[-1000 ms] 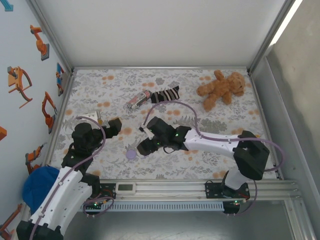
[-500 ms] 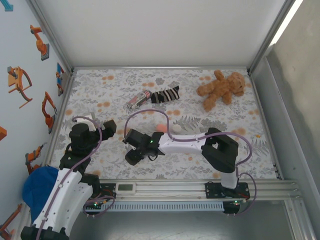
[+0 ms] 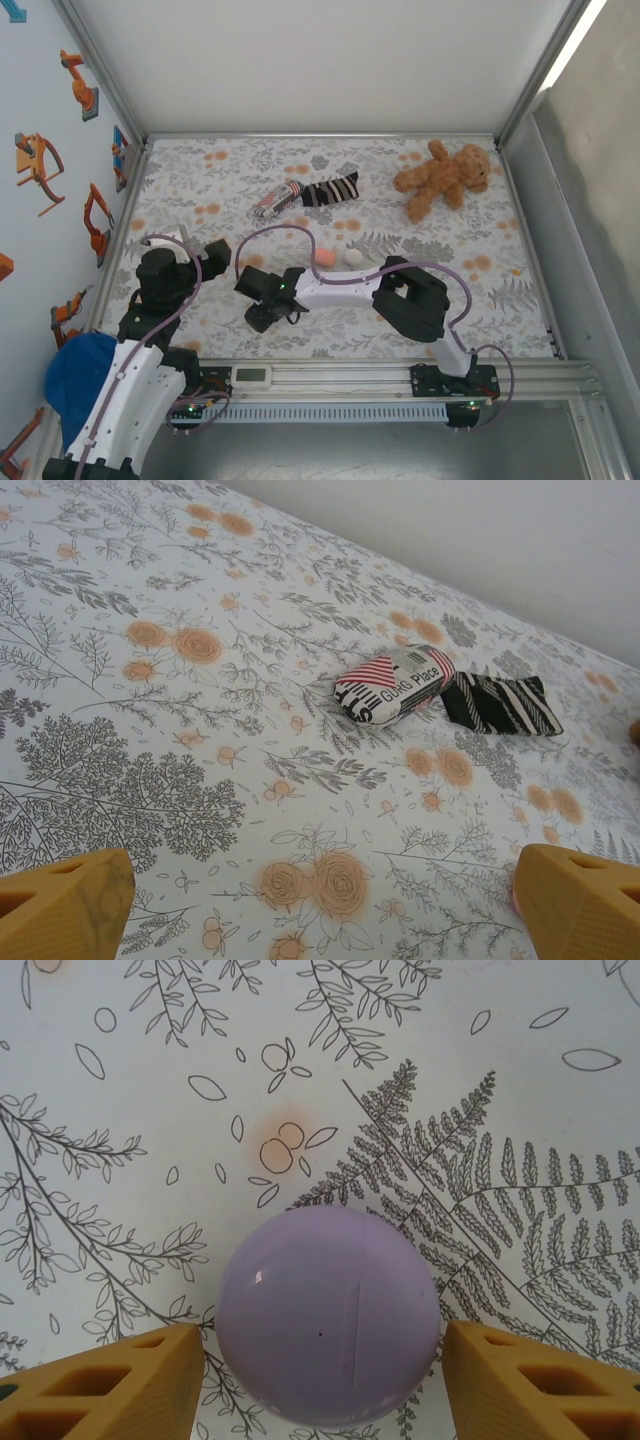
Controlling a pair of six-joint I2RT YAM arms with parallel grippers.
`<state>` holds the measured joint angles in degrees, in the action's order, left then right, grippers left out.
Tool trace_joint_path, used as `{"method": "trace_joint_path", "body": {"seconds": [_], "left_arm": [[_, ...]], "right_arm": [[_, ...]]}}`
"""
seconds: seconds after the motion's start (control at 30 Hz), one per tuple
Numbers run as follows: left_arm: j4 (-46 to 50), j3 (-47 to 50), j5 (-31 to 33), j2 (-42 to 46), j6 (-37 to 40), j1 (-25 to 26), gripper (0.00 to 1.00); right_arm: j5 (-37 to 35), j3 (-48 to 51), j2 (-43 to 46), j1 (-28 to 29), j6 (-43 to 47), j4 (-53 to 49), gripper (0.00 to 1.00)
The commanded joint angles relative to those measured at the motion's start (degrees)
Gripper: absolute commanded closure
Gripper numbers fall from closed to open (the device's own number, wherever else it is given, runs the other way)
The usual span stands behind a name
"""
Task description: Insert the wireless bluetooth earbuds into the charging case
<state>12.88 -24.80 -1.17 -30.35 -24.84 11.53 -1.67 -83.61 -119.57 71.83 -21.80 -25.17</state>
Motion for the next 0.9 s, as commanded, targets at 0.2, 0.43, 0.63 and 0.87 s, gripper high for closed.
{"method": "trace_joint_path", "body": {"seconds": [0.2, 0.43, 0.63, 0.87], "left_arm": [[0.34, -0.43, -0.75, 2.16, -1.01, -0.54, 0.04], [0.40, -0.29, -0.70, 2.34, -1.19, -0.54, 0.04], [0.21, -0.28, -0.94, 2.19, -1.37, -0.59, 0.04], [-0.15, -0.73, -2.45, 1.86, -1.67, -0.55, 0.04]], "right_arm": [[-3.59, -4.33, -3.47, 0.64, 1.83, -3.85, 0.40], [-3.94, -4.90, -4.19, 0.76, 2.21, -4.84, 0.46], [-6.86, -2.45, -1.30, 0.76, 2.77, -4.31, 0.48], [-8.78, 2.13, 5.76, -0.51, 5.89, -1.90, 0.52]]}}
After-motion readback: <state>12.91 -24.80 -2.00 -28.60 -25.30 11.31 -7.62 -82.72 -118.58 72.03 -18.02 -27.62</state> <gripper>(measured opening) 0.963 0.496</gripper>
